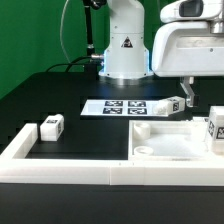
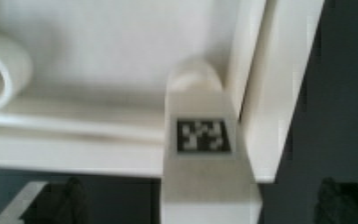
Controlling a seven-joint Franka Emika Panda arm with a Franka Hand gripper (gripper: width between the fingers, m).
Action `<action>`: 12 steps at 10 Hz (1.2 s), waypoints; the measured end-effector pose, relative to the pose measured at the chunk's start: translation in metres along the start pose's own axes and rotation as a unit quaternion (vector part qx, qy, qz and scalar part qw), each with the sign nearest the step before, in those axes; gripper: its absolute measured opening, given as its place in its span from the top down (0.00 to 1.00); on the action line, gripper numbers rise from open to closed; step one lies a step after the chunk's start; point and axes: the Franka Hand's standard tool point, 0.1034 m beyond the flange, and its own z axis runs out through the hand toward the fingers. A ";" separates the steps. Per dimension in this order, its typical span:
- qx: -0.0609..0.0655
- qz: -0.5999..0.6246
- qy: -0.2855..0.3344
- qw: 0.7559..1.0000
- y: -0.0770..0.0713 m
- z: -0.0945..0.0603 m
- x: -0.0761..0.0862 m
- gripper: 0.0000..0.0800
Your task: Assemble one leg
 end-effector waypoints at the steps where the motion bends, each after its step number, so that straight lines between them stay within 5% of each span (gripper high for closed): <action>1: -0.001 0.001 -0.033 0.999 0.001 0.000 0.001 0.19; 8: -0.004 0.000 -0.034 0.999 -0.001 0.016 0.007 0.19; 10: -0.004 0.000 -0.033 0.999 -0.001 0.015 0.007 0.52; 11: -0.004 0.000 -0.034 0.999 0.000 0.016 0.007 0.52; 12: -0.004 0.000 -0.034 0.999 0.000 0.016 0.007 0.64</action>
Offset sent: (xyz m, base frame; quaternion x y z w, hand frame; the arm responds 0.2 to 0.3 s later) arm 0.0126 0.0106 -0.0079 0.0110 0.0011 0.0182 0.9998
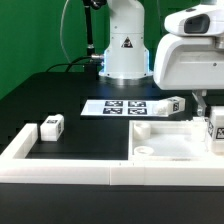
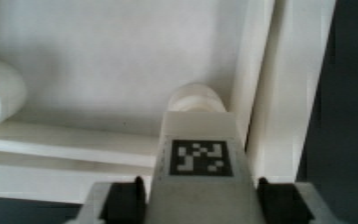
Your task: Assemble one leg
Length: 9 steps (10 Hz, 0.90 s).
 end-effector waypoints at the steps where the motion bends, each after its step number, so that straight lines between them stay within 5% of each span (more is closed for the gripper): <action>1: 0.000 0.004 0.000 1.000 0.000 0.000 0.000 0.64; 5: 0.013 0.172 0.014 0.985 0.000 0.000 -0.001 0.64; 9: 0.044 0.401 0.033 0.914 -0.003 0.002 -0.002 0.64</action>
Offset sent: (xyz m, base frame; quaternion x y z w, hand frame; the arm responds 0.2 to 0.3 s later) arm -0.0222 -0.0098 -0.0063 0.0166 0.0059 0.2453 0.9693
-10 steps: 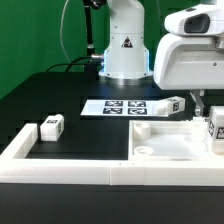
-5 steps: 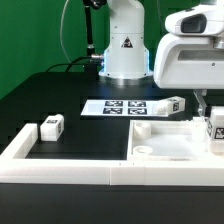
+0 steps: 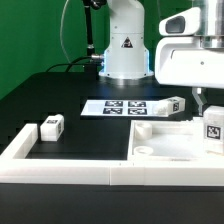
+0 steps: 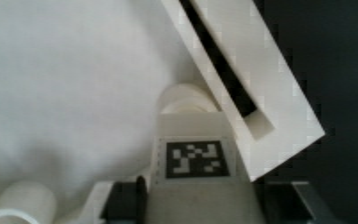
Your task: Assemble one leg
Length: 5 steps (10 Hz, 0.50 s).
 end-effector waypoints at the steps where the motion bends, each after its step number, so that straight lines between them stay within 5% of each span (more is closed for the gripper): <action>1: 0.003 0.057 -0.003 0.998 -0.001 0.000 -0.001 0.64; 5: 0.008 0.141 -0.010 0.990 -0.002 0.001 -0.002 0.64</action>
Offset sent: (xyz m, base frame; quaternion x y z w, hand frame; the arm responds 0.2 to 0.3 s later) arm 0.0000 0.0000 0.0000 0.0000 0.0000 0.1938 0.9810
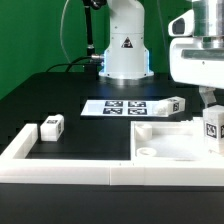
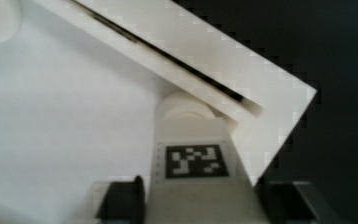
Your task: Assemble one leg
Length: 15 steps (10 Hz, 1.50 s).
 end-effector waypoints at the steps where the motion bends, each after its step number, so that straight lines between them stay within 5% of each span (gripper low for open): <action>1: -0.001 -0.022 0.000 1.000 0.000 0.000 0.000 0.42; 2: -0.002 -0.041 -0.001 0.999 0.000 0.000 -0.002 0.25; 3: -0.003 -0.092 0.001 0.996 -0.002 0.000 -0.003 0.21; 8: -0.004 -0.265 0.003 0.964 -0.002 0.000 -0.002 0.19; 11: -0.014 -0.413 0.009 0.910 0.000 0.002 0.002 0.19; 13: -0.024 -0.523 0.015 0.852 -0.001 0.002 0.004 0.19; 15: -0.027 -0.564 0.015 0.825 -0.001 0.001 0.004 0.19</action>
Offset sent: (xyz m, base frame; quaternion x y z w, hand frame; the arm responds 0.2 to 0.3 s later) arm 0.0050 0.0048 0.0051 -0.0221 0.0072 -0.2646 0.9641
